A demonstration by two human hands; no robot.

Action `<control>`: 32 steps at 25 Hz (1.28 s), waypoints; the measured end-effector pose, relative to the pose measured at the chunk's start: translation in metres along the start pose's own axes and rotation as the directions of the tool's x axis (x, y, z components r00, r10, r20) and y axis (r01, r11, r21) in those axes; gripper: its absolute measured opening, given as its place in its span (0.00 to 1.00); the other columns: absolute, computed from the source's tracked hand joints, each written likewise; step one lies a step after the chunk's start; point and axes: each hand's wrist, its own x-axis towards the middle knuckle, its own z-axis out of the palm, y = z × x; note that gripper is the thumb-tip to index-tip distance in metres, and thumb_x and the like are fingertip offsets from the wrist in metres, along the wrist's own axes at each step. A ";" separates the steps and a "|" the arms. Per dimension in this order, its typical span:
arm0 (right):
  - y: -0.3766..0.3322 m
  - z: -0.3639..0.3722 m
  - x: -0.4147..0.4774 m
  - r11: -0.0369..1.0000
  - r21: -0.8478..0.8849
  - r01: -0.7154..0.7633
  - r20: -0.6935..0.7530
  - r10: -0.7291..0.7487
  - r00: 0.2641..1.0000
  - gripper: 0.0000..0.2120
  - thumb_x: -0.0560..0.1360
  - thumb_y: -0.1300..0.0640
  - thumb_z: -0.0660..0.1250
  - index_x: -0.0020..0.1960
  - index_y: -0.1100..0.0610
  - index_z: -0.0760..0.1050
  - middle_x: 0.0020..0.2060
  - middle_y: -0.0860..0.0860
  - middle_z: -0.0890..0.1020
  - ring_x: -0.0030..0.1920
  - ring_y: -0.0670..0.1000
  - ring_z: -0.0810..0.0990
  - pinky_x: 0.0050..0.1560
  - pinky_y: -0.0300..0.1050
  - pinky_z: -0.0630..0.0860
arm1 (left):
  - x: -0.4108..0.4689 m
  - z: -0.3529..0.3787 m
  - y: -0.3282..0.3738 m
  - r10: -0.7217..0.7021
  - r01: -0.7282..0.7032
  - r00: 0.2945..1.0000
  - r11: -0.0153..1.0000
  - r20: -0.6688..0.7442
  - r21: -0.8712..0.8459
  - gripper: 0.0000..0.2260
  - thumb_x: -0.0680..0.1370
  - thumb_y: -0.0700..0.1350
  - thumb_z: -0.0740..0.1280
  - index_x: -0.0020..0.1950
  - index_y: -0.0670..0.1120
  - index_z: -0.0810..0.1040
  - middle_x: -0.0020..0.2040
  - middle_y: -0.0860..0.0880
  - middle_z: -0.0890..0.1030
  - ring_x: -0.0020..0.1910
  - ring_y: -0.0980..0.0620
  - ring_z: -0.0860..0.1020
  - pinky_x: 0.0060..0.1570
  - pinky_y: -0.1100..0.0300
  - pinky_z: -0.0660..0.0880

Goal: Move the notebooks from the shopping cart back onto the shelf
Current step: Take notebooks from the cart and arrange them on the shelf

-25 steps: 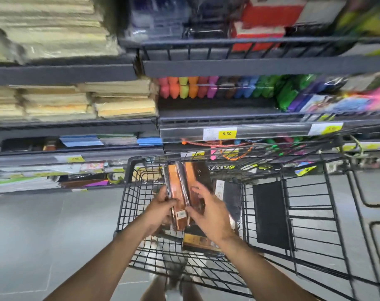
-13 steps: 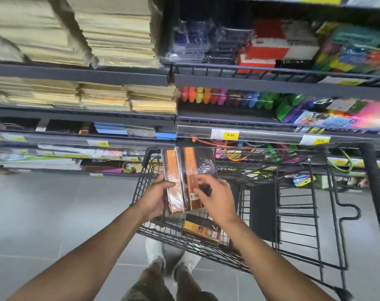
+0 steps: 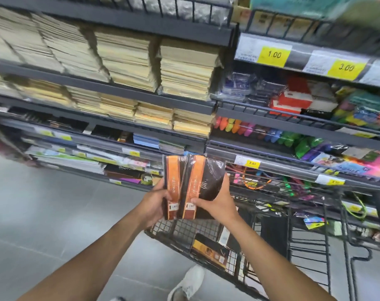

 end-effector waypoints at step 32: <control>-0.289 0.422 -0.129 0.892 -0.035 0.452 0.289 -0.423 0.858 0.38 0.63 0.56 0.85 0.62 0.53 0.63 0.53 0.41 0.75 0.52 0.38 0.75 0.57 0.46 0.74 | -0.377 -0.456 0.026 0.255 -0.449 0.759 0.871 -0.598 -0.198 0.31 0.71 0.30 0.55 0.68 0.55 0.73 0.47 0.49 0.86 0.42 0.49 0.84 0.43 0.51 0.79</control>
